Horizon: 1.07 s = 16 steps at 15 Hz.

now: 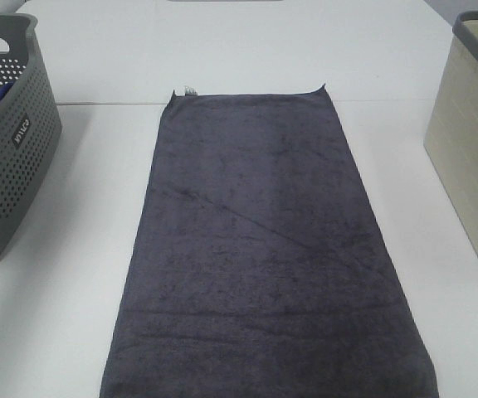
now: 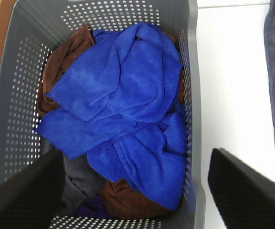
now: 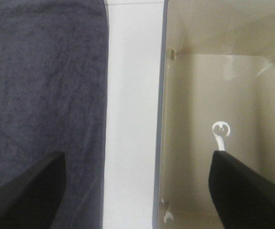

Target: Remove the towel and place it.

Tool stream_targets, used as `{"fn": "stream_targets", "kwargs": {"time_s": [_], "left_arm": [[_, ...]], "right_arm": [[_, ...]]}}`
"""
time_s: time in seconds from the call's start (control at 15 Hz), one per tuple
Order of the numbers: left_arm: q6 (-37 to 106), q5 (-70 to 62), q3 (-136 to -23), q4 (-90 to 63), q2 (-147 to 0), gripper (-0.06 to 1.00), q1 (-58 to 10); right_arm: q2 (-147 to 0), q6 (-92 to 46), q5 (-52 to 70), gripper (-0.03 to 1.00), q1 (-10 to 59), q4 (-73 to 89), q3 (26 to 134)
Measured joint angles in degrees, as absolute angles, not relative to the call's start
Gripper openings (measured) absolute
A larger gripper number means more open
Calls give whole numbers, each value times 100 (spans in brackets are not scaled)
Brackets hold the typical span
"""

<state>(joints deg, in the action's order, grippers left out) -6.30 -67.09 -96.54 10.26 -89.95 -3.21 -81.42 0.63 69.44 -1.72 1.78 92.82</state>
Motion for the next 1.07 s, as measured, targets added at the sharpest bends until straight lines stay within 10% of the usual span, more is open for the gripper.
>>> {"fn": "stream_targets", "kwargs": {"time_s": [1.07], "left_arm": [[-716,-5816,-3633,796,-1358,77,-321]], "right_arm": [[-985,-115,6967,80,-172,189,3850]]}}
